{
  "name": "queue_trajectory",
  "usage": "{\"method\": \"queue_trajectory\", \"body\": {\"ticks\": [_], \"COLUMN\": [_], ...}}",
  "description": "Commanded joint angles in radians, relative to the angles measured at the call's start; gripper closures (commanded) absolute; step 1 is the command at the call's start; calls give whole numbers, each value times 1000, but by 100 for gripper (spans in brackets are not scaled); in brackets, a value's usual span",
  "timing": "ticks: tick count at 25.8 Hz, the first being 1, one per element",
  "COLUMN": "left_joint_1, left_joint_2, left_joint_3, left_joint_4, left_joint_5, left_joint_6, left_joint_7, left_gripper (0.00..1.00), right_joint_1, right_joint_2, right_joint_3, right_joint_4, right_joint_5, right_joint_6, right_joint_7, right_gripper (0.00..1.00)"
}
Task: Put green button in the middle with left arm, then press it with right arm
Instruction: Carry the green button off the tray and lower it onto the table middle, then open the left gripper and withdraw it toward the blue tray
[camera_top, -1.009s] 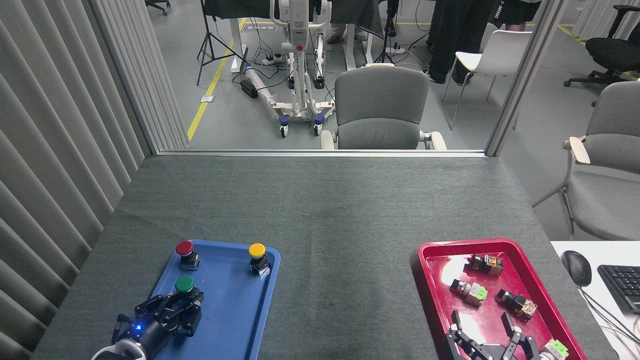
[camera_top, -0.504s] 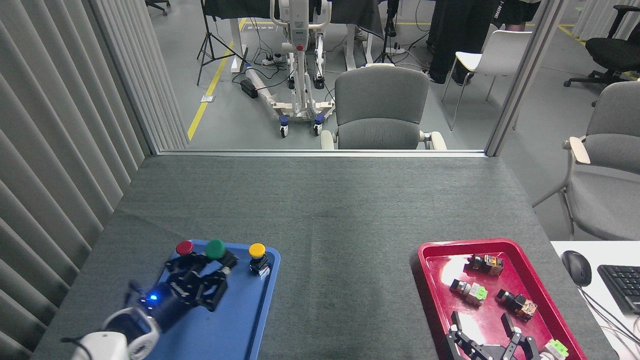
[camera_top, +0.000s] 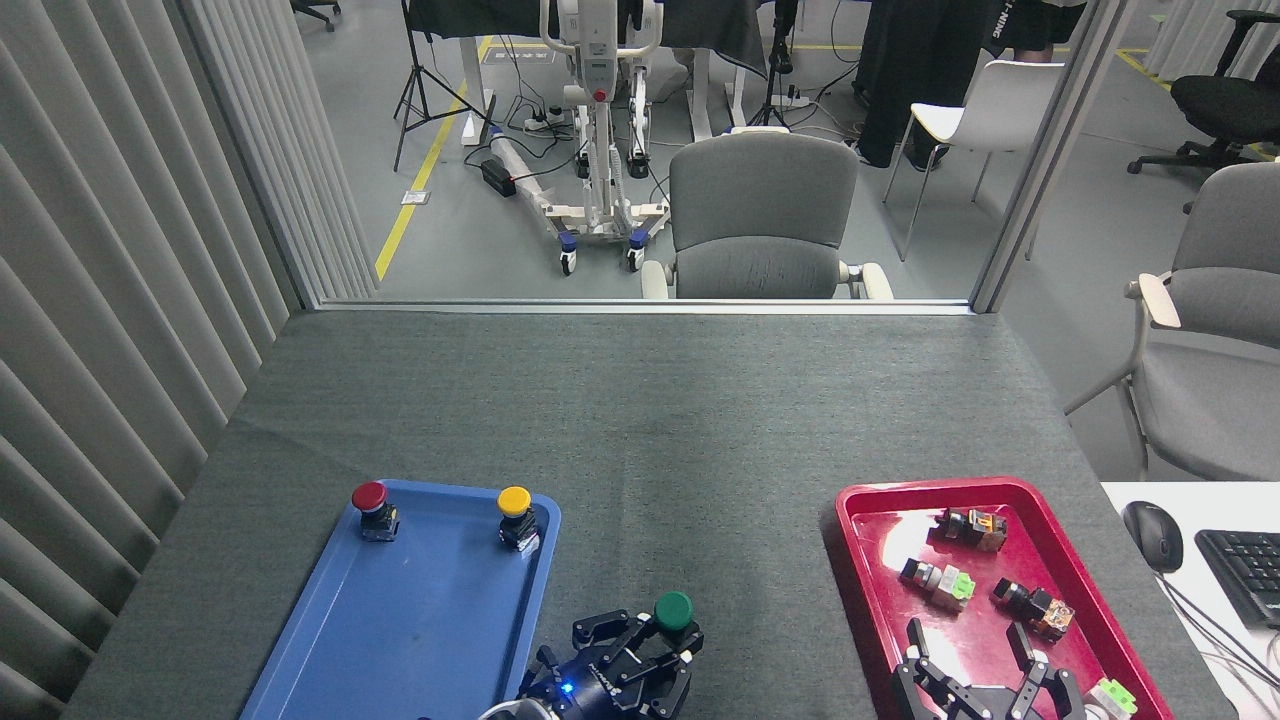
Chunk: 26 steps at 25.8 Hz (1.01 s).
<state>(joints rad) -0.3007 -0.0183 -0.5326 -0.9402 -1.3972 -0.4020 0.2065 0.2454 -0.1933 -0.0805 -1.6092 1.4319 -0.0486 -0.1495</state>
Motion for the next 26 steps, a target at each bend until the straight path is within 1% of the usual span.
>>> {"method": "queue_trajectory", "body": {"ticks": [1, 4, 6, 7, 9, 10, 11, 12, 13, 16, 18, 19, 20, 22, 24, 25, 26], "left_joint_1": [-23, -23, -24, -26, -28, -28, -28, -28, -28, -23, -18, -3, 29, 140, 253, 322, 393], "left_joint_2": [-45, -71, -98, -107, -112, -111, -111, -111, -106, -88, -51, -25, -2, 61, 100, 103, 106], "left_joint_3": [-7, -9, -6, -3, -1, -1, -1, -1, -3, -3, 6, 25, 51, 128, 223, 270, 310], "left_joint_4": [78, 90, 129, 143, 138, 133, 124, 103, 80, 41, 8, -38, -100, -281, -474, -560, -629], "left_joint_5": [3, 1, -2, -3, -2, 1, 3, 6, 7, 7, 7, 9, 9, 10, 15, 15, 14], "left_joint_6": [37, 43, 55, 74, 143, 173, 190, 193, 181, 108, 71, 61, 58, 69, 91, 126, 186], "left_joint_7": [-1, -3, -7, -18, -61, -68, -65, -62, -59, -58, -58, -58, -58, -50, -4, 36, 77], "left_gripper": [100, 100, 100, 95, 71, 52, 31, 4, 0, 0, 0, 0, 0, 0, 0, 0, 0], "right_joint_1": [-3, 0, 2, 0, -3, -3, -3, -3, -3, -8, -12, -17, -23, -29, -31, -34, -44], "right_joint_2": [-8, -17, -15, -15, -15, -15, -15, -14, -12, -12, -11, -11, -11, -11, -8, -6, -6], "right_joint_3": [4, 4, 4, 4, 4, 5, 5, 5, 7, 8, 31, 47, 54, 62, 87, 102, 117], "right_joint_4": [5, 11, 11, 11, 12, 12, 12, 12, 12, 14, 14, 14, 15, 15, 15, 15, 17], "right_joint_5": [-45, -47, -44, -42, -41, -41, -41, -39, -39, -38, -34, -30, -28, -28, -24, -11, 7], "right_joint_6": [0, 1, 1, 1, 3, 4, 6, 7, 7, 9, 10, 10, 10, 10, 10, 10, 12], "right_joint_7": [-7, -8, -8, -8, -8, -8, -8, -8, -8, -7, -7, -7, -5, -5, -5, -5, -5], "right_gripper": [0, 0, 0, 0, 0, 0, 0, 0, 0, 0, 0, 0, 0, 0, 0, 0, 0]}}
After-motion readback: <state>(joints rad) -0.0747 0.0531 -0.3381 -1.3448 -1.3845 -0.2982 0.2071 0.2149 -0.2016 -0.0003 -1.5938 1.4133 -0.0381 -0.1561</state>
